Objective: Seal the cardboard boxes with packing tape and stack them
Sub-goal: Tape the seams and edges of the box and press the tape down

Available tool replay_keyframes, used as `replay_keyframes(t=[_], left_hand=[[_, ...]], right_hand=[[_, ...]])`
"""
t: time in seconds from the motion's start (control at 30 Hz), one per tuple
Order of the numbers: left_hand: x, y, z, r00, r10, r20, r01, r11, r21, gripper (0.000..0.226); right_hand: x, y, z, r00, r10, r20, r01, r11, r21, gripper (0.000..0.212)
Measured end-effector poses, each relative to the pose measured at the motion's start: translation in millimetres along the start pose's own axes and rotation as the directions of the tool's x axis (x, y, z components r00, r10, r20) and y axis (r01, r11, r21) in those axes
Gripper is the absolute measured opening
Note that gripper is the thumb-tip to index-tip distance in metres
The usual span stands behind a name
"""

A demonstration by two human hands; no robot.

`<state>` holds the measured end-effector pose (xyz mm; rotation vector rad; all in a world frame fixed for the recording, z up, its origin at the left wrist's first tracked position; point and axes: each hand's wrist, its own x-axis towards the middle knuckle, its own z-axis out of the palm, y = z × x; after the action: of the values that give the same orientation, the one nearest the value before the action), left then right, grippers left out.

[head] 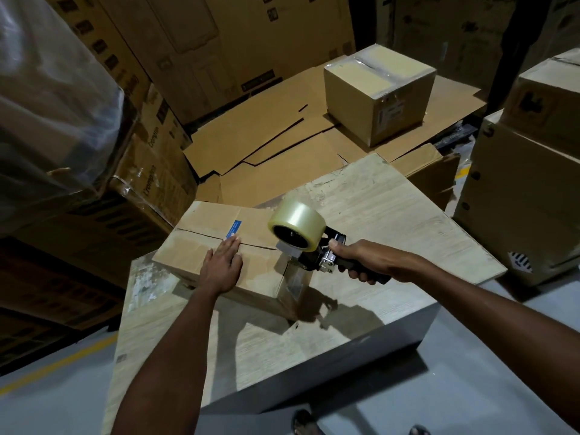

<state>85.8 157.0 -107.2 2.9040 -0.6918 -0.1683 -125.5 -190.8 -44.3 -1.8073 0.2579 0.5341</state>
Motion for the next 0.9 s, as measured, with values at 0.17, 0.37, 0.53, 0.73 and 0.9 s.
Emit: replay_keyframes(t=[0.17, 0.37, 0.53, 0.73, 0.9], left_hand=[[1.8, 4.4, -2.2, 0.999, -0.032, 0.034, 0.031, 0.999, 0.017, 0.072], [1.9, 11.4, -3.8, 0.994, -0.078, 0.073, 0.073, 0.996, 0.059, 0.056], [4.8, 17.4, -5.5, 0.983, -0.146, 0.112, 0.138, 0.987, 0.079, 0.055], [-0.8, 45.4, 9.7, 0.967, -0.251, 0.034, 0.248, 0.966, 0.074, 0.085], [1.0, 51.8, 12.2, 0.967, -0.251, -0.035, 0.252, 0.967, 0.036, 0.105]], right_hand=[[-8.4, 22.9, -1.2, 1.0, -0.011, -0.021, 0.012, 1.0, 0.02, 0.075], [-6.9, 37.5, 3.7, 0.999, -0.026, -0.045, 0.029, 0.998, 0.064, 0.07], [7.1, 50.6, 15.7, 0.998, -0.05, -0.05, 0.054, 0.996, 0.074, 0.078], [30.1, 59.4, 22.9, 0.998, -0.051, -0.049, 0.057, 0.988, 0.146, 0.071], [56.6, 75.5, 36.9, 0.991, 0.041, 0.125, -0.1, 0.855, 0.508, 0.082]])
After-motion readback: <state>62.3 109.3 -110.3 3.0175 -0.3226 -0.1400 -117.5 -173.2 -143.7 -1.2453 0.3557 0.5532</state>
